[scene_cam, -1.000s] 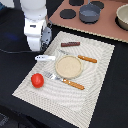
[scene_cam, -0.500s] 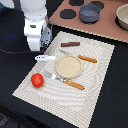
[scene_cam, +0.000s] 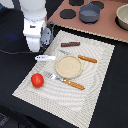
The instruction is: Interact with the objects in diverse but meaningful ways.
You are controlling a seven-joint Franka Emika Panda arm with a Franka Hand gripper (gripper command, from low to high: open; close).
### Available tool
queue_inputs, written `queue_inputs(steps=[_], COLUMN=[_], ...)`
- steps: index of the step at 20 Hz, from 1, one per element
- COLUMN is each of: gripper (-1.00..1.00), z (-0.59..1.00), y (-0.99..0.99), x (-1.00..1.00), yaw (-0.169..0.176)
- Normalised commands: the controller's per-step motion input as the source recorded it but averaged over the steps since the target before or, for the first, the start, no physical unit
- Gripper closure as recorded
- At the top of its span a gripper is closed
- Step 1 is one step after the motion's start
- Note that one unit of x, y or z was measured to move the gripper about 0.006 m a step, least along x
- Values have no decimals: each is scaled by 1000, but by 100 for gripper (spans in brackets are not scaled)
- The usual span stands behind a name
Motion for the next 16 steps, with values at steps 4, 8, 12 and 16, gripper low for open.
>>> queue_inputs(steps=[4,8,12,16], gripper=[100,100,100,100], z=[506,344,364,366], y=[21,121,240,206], x=[-393,-476,-483,-261], yaw=[125,141,144,139])
